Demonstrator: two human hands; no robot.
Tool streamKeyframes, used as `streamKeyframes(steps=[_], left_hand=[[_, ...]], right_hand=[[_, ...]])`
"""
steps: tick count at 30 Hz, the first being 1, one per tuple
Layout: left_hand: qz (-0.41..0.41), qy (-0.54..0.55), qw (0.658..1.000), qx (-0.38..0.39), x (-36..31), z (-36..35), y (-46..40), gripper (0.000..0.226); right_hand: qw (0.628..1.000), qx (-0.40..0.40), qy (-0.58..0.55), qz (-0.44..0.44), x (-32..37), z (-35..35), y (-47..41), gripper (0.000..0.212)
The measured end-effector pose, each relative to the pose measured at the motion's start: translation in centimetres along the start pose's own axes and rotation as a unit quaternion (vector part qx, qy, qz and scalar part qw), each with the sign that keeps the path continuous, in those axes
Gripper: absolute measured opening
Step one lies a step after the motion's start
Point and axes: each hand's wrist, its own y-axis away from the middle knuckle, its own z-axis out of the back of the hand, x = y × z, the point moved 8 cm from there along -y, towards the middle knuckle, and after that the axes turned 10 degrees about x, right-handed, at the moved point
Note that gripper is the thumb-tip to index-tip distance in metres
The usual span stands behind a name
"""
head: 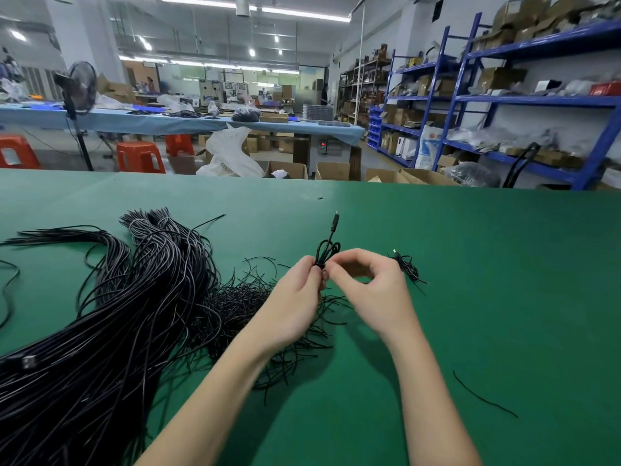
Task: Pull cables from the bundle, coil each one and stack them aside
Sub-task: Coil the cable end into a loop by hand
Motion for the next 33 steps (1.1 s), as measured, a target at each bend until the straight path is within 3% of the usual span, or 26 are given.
streamKeyframes(steps=[6, 13, 16, 19, 22, 25, 33], left_hand=[[-0.056, -0.266, 0.961, -0.057, -1.1, -0.1, 0.8, 0.025], [-0.095, -0.334, 0.935, -0.069, -1.7, -0.3, 1.1, 0.016], [-0.115, -0.340, 0.931, -0.064, -2.0, -0.3, 1.2, 0.015], [-0.135, -0.361, 0.921, -0.065, -2.3, -0.3, 1.3, 0.013], [-0.156, -0.400, 0.900, -0.068, -3.0, -0.2, 1.4, 0.005], [-0.166, -0.430, 0.885, -0.062, -3.0, -0.3, 1.5, 0.021], [-0.155, -0.436, 0.885, -0.055, -2.4, -0.8, 1.1, 0.012]], right_hand=[[0.974, 0.030, -0.164, -0.152, -2.1, -0.8, 0.4, 0.008], [0.894, 0.104, -0.327, -0.288, -3.8, -2.9, 1.5, 0.014], [0.866, 0.124, -0.381, -0.297, -4.1, -3.5, 1.8, 0.015], [0.852, 0.144, -0.405, -0.298, -4.2, -3.9, 2.0, 0.035], [0.846, 0.168, -0.409, -0.300, -4.3, -4.3, 2.0, 0.025], [0.847, 0.164, -0.406, -0.301, -4.4, -4.4, 2.0, 0.019], [0.866, 0.123, -0.393, -0.283, -4.6, -3.6, 1.7, 0.023]])
